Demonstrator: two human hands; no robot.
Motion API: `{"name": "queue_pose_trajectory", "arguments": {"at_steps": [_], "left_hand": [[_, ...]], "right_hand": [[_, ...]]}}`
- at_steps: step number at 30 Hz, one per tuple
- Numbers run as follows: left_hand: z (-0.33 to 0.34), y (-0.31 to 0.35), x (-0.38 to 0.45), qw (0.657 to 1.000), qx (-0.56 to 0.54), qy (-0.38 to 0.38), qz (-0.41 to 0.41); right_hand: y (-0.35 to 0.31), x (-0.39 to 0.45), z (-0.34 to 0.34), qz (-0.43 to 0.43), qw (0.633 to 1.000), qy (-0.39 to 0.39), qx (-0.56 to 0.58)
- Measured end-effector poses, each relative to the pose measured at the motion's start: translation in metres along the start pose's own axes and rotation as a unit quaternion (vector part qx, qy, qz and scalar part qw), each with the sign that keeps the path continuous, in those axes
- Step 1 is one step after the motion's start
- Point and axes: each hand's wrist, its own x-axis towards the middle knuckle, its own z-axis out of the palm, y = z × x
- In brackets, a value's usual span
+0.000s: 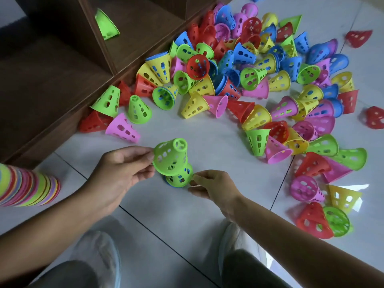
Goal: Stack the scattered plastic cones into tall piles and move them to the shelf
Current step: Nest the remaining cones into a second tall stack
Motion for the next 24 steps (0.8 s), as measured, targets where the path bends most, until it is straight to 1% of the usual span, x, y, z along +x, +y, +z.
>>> {"name": "queue_pose_trajectory", "arguments": {"at_steps": [2, 4, 6, 7, 9, 10, 13, 14, 15, 17, 19, 24], "left_hand": [[0.001, -0.008, 0.001, 1.0, 0.014, -0.002, -0.011], [0.002, -0.015, 0.003, 0.999, 0.034, -0.004, -0.022], [0.002, -0.021, 0.005, 0.998, 0.063, -0.009, -0.03], [0.002, -0.024, 0.006, 0.997, 0.072, -0.009, -0.033], [0.002, -0.028, 0.011, 0.996, 0.079, -0.003, -0.041], [0.002, -0.03, 0.013, 0.996, 0.079, 0.003, -0.045], [0.002, -0.036, 0.021, 0.995, 0.084, 0.012, -0.046], [0.003, -0.039, 0.023, 0.995, 0.089, 0.011, -0.046], [0.003, -0.042, 0.025, 0.994, 0.095, 0.009, -0.047], [0.003, -0.047, 0.028, 0.993, 0.109, 0.006, -0.05], [0.004, -0.053, 0.03, 0.991, 0.128, 0.008, -0.046], [0.001, -0.062, 0.035, 0.985, 0.172, 0.004, -0.031]], "right_hand": [[-0.002, 0.001, -0.011, -0.009, 1.0, 0.004, -0.021], [-0.005, 0.006, -0.026, -0.029, 0.998, 0.024, -0.052], [-0.012, 0.011, -0.045, -0.077, 0.986, 0.061, -0.137], [-0.017, 0.013, -0.056, -0.111, 0.968, 0.08, -0.209], [-0.029, 0.015, -0.077, -0.184, 0.914, 0.113, -0.342], [-0.035, 0.015, -0.087, -0.217, 0.887, 0.132, -0.386], [-0.051, 0.021, -0.114, -0.286, 0.798, 0.211, -0.487], [-0.056, 0.024, -0.122, -0.296, 0.773, 0.231, -0.511], [-0.06, 0.027, -0.129, -0.3, 0.757, 0.244, -0.527], [-0.067, 0.033, -0.141, -0.297, 0.74, 0.26, -0.545], [-0.07, 0.041, -0.15, -0.28, 0.732, 0.262, -0.562], [-0.071, 0.055, -0.157, -0.235, 0.737, 0.245, -0.584]]}}
